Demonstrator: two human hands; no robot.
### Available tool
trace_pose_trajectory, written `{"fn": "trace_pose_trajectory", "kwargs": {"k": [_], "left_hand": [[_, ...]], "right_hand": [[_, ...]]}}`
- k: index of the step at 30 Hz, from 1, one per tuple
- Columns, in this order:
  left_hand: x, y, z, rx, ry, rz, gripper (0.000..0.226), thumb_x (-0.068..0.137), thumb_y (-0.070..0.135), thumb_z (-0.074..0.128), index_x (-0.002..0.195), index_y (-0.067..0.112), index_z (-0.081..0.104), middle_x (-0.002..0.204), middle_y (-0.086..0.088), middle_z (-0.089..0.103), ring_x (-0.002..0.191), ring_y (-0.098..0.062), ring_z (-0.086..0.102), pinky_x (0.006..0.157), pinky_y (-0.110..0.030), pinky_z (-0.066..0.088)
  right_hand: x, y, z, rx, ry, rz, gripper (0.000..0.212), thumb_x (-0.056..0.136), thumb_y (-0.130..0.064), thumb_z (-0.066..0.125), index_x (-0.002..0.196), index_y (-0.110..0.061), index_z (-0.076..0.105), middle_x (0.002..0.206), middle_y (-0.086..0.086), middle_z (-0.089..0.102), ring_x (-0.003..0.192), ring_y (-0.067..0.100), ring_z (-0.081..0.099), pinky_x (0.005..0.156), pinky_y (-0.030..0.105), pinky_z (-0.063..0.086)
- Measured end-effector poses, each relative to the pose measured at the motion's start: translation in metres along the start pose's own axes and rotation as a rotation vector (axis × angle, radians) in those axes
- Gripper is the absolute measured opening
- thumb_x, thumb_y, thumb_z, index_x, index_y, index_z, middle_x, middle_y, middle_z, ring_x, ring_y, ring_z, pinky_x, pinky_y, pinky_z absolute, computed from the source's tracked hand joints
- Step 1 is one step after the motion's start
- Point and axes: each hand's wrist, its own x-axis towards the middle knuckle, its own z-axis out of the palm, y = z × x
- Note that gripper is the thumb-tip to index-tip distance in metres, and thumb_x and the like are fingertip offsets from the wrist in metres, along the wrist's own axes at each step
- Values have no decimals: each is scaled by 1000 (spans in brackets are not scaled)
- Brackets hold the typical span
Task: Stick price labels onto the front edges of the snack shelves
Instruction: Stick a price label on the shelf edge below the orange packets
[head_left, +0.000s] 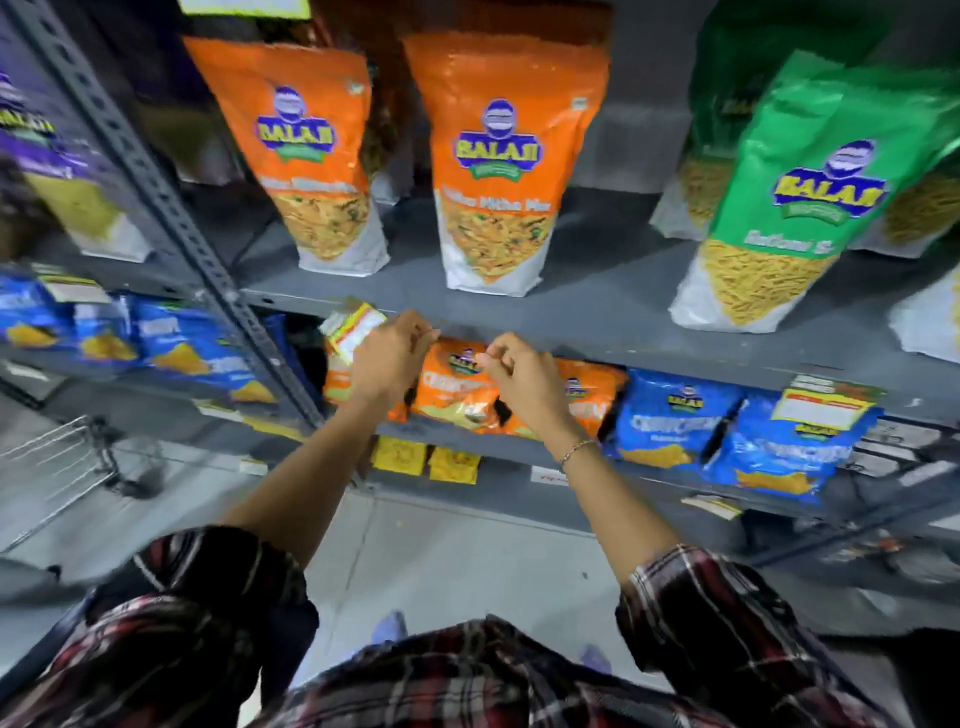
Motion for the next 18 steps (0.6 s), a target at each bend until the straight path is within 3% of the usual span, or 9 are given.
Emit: {"fn": "trace_pose_trajectory", "kwargs": {"k": [3,6,10,12,15,18], "left_hand": [[6,-53,-25,1,78,-116,19,93,34,54,98,16,59,93,-15,68,88,-36,63,63,-37,43],[15,-96,-39,48,74,-257,24,93,30,54,106,11,57,103,-20,64,97,-40,60,74,-44,48],[31,-140,-42,22,-88,-330,31,91,25,57,104,-3,58,109,-27,58,106,-45,54,86,-50,47],[38,-154,-39,-2,-171,-293,34,90,30,57,95,-3,62,107,-23,60,105,-43,55,84,-48,50],[39,-148,-42,-123,-163,-312,27,93,23,54,96,-1,65,111,-18,62,98,-37,59,76,-38,48],[39,-148,-40,-202,-104,-333,21,94,16,51,91,3,68,101,-16,70,89,-32,64,66,-30,46]], "right_hand": [[19,-35,40,-13,-32,-6,9,88,-27,61,88,-18,62,77,3,69,79,27,65,67,41,53],[41,-66,69,-74,-8,-17,8,88,-22,61,89,-16,67,95,7,70,91,27,64,72,34,49],[67,-96,96,-195,3,-21,10,87,-19,60,89,-16,69,99,7,66,92,30,63,70,36,47],[77,-104,108,-235,2,-42,16,88,-17,59,101,-16,69,103,8,65,95,32,62,73,39,51],[88,-111,122,-298,-19,-57,33,90,-15,58,123,-18,60,113,9,62,103,30,60,78,43,54],[96,-114,133,-353,-25,-47,29,92,-21,57,120,-17,61,111,9,62,104,29,58,74,37,48]]}}
